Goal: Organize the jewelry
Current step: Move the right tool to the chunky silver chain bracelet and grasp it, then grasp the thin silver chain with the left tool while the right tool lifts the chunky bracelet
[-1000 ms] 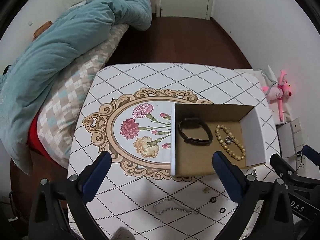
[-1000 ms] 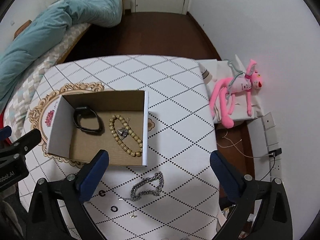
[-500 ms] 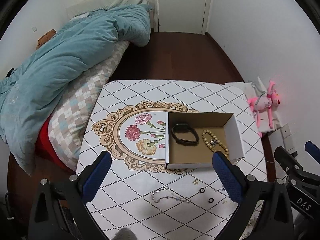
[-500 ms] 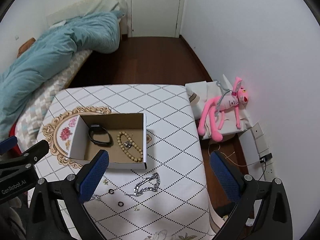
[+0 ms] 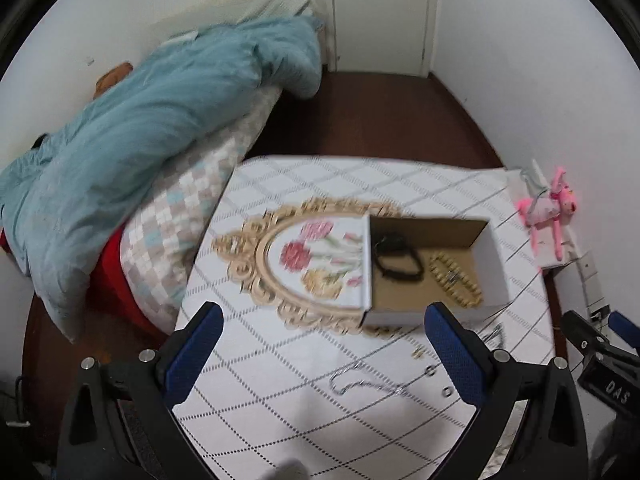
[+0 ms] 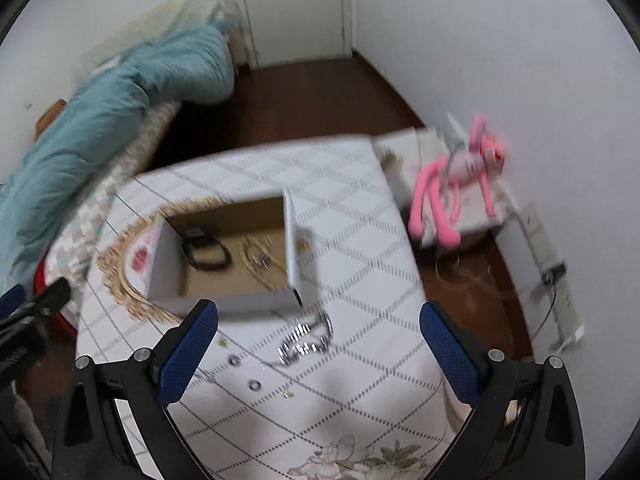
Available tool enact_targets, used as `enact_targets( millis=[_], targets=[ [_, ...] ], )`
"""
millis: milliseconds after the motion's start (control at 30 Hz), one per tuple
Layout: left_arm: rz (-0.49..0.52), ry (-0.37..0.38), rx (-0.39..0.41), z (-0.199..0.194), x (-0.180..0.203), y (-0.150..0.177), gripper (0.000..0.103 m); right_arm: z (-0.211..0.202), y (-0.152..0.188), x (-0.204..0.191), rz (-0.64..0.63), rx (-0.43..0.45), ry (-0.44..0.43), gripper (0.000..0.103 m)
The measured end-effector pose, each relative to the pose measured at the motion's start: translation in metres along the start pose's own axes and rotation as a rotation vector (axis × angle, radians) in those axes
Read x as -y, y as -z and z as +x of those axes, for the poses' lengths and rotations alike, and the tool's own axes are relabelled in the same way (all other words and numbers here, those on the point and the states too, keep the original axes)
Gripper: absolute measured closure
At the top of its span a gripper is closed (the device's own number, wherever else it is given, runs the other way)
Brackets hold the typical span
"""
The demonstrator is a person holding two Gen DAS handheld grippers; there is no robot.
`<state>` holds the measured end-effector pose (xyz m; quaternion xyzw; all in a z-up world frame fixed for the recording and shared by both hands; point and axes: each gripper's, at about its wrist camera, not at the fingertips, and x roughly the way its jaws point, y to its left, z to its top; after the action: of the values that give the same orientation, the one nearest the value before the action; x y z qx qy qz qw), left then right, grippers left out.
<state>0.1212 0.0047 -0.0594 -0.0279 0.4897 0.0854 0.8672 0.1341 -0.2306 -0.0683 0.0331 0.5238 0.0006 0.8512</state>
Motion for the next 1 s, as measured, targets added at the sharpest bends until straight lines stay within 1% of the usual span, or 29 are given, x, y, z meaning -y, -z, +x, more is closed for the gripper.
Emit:
enact_targets(
  millis=[100, 200, 267, 333, 367, 400, 500, 533, 567, 633, 667, 700, 733, 767, 800, 833, 867, 1000],
  targets=[
    [-0.009, -0.004, -0.044, 0.022, -0.007, 0.016, 0.000, 0.034, 0.015, 0.013, 0.035, -0.066, -0.002, 0.001],
    [-0.001, -0.021, -0.110, 0.051, -0.014, 0.037, 0.001, 0.069, 0.030, 0.028, 0.078, -0.127, -0.008, 0.002],
    [0.007, -0.020, -0.162, 0.070, -0.015, 0.051, 0.001, 0.092, 0.041, 0.038, 0.110, -0.163, -0.016, 0.007],
    [0.018, -0.013, -0.209, 0.087, -0.014, 0.061, 0.002, 0.106, 0.047, 0.041, 0.117, -0.181, -0.007, 0.013],
    [0.022, -0.002, -0.235, 0.097, -0.013, 0.066, 0.003, 0.114, 0.050, 0.042, 0.119, -0.188, -0.008, 0.015],
    [0.027, 0.008, -0.256, 0.104, -0.011, 0.070, 0.007, 0.120, 0.052, 0.043, 0.118, -0.192, -0.007, 0.018],
    [0.045, 0.031, -0.301, 0.119, -0.003, 0.076, 0.010, 0.135, 0.054, 0.041, 0.109, -0.208, -0.007, 0.027],
    [0.051, 0.038, -0.312, 0.123, -0.001, 0.078, 0.013, 0.137, 0.055, 0.038, 0.095, -0.195, 0.008, 0.031],
    [0.057, 0.046, -0.319, 0.126, 0.003, 0.079, 0.017, 0.137, 0.054, 0.036, 0.082, -0.188, 0.009, 0.034],
    [0.063, 0.068, -0.320, 0.127, 0.009, 0.082, 0.031, 0.139, 0.052, 0.030, 0.059, -0.176, 0.015, 0.041],
    [0.069, 0.071, -0.308, 0.124, 0.012, 0.081, 0.035, 0.140, 0.051, 0.025, 0.040, -0.171, 0.024, 0.042],
    [0.079, 0.081, -0.296, 0.121, 0.016, 0.080, 0.048, 0.141, 0.051, 0.020, 0.015, -0.165, 0.038, 0.044],
    [0.090, 0.084, -0.290, 0.119, 0.018, 0.080, 0.066, 0.141, 0.051, 0.016, 0.002, -0.156, 0.034, 0.053],
    [0.107, 0.090, -0.283, 0.116, 0.023, 0.079, 0.077, 0.142, 0.051, 0.011, -0.024, -0.156, 0.069, 0.056],
    [0.123, 0.099, -0.284, 0.114, 0.027, 0.078, 0.098, 0.142, 0.050, 0.008, -0.037, -0.150, 0.058, 0.069],
    [0.130, 0.101, -0.288, 0.114, 0.030, 0.078, 0.099, 0.140, 0.049, 0.006, -0.038, -0.149, 0.057, 0.085],
    [0.131, 0.100, -0.288, 0.113, 0.031, 0.078, 0.099, 0.141, 0.049, 0.005, -0.037, -0.153, 0.059, 0.094],
    [0.095, 0.132, -0.290, 0.105, 0.022, 0.078, 0.102, 0.138, 0.047, 0.012, -0.002, -0.176, 0.015, 0.095]
  ],
)
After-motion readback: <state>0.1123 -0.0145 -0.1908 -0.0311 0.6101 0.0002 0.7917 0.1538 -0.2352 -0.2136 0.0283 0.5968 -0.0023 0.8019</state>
